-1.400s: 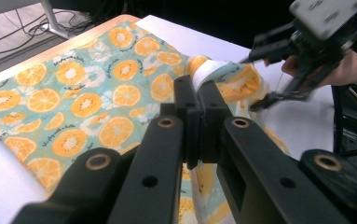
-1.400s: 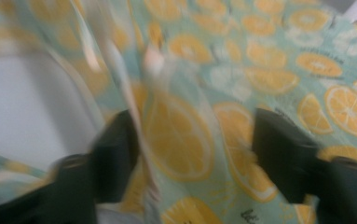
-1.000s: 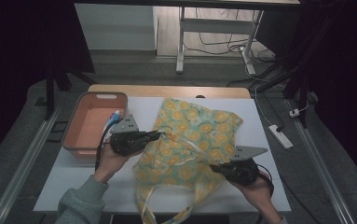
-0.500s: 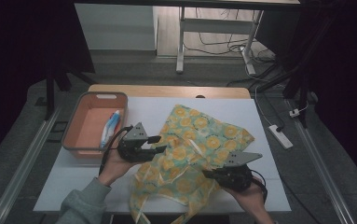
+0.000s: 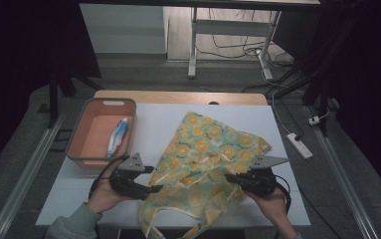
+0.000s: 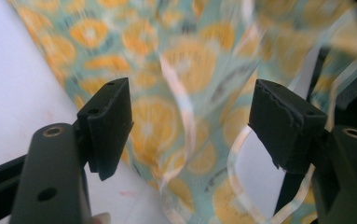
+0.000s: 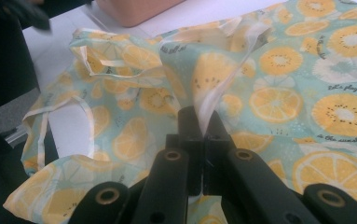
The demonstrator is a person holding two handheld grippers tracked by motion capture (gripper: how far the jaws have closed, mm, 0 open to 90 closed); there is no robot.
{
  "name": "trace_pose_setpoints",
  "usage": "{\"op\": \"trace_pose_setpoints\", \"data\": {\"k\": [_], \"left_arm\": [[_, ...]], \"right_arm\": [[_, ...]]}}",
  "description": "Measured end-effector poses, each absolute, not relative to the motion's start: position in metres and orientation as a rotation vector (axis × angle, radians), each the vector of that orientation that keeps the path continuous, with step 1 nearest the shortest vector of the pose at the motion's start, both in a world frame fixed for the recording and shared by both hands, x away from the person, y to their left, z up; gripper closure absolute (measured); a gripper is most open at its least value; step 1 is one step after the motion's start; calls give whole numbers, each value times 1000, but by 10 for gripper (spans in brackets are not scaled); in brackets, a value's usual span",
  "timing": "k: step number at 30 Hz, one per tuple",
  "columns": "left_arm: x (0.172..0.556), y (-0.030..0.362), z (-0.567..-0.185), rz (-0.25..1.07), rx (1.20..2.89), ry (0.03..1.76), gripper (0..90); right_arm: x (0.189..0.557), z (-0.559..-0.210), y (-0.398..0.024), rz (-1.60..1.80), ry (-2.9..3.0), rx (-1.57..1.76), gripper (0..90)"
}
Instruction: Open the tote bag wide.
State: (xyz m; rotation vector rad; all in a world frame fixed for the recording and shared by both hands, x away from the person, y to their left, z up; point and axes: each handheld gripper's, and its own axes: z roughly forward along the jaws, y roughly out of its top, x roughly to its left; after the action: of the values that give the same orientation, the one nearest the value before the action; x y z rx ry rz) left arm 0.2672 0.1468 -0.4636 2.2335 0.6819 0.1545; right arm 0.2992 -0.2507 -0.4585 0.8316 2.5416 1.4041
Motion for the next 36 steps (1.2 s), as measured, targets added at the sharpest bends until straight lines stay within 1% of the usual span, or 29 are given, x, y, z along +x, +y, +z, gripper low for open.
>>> {"op": "trace_pose_setpoints", "data": {"k": [1, 2, 3, 4, 5, 6, 7, 8, 10, 12, 15, 18, 20, 21, 25, 28, 31, 34, 35, 36], "left_arm": [[269, 144, -470, 137, 2252, 687, 300], [271, 140, -475, 126, 2269, 687, 327], [272, 136, -480, 118, 2291, 677, 327], [274, 132, -485, 117, 2309, 661, 378], [276, 128, -488, 117, 2328, 643, 556], [278, 125, -490, 122, 2339, 638, 659], [280, 123, -490, 118, 2338, 633, 659], [282, 122, -488, 113, 2324, 629, 752], [286, 125, -477, 122, 2259, 632, 836], [291, 133, -462, 154, 2181, 640, 863], [300, 147, -440, 207, 2098, 674, 873], [316, 156, -427, 289, 2034, 756, 876], [322, 158, -426, 297, 2019, 773, 877], [327, 158, -425, 302, 2014, 792, 877], [346, 160, -424, 285, 1998, 833, 878], [352, 159, -425, 285, 2004, 844, 878], [356, 155, -430, 297, 2032, 864, 877], [360, 150, -437, 288, 2057, 881, 876], [362, 148, -440, 278, 2064, 888, 876], [363, 146, -443, 271, 2075, 889, 876]], "right_arm": [[299, -458, -251, 1404, 2542, 832, 887], [299, -457, -252, 1412, 2533, 833, 887], [299, -457, -252, 1412, 2533, 833, 887], [298, -457, -253, 1420, 2526, 832, 886], [298, -455, -254, 1439, 2521, 830, 886], [298, -455, -254, 1442, 2520, 828, 886], [298, -455, -254, 1442, 2520, 828, 886], [298, -454, -254, 1438, 2522, 826, 886], [296, -453, -254, 1438, 2527, 812, 886], [293, -450, -253, 1434, 2540, 797, 886], [287, -444, -251, 1439, 2549, 752, 886], [277, -437, -244, 1440, 2552, 709, 886], [275, -436, -240, 1434, 2560, 689, 886], [268, -434, -231, 1429, 2580, 635, 886], [257, -428, -214, 1444, 2622, 541, 887], [253, -423, -211, 1444, 2610, 490, 887], [258, -423, -215, 1419, 2570, 525, 887], [288, -438, -232, 1387, 2524, 716, 887], [288, -438, -232, 1387, 2524, 716, 887], [295, -444, -236, 1381, 2520, 756, 887]]}}
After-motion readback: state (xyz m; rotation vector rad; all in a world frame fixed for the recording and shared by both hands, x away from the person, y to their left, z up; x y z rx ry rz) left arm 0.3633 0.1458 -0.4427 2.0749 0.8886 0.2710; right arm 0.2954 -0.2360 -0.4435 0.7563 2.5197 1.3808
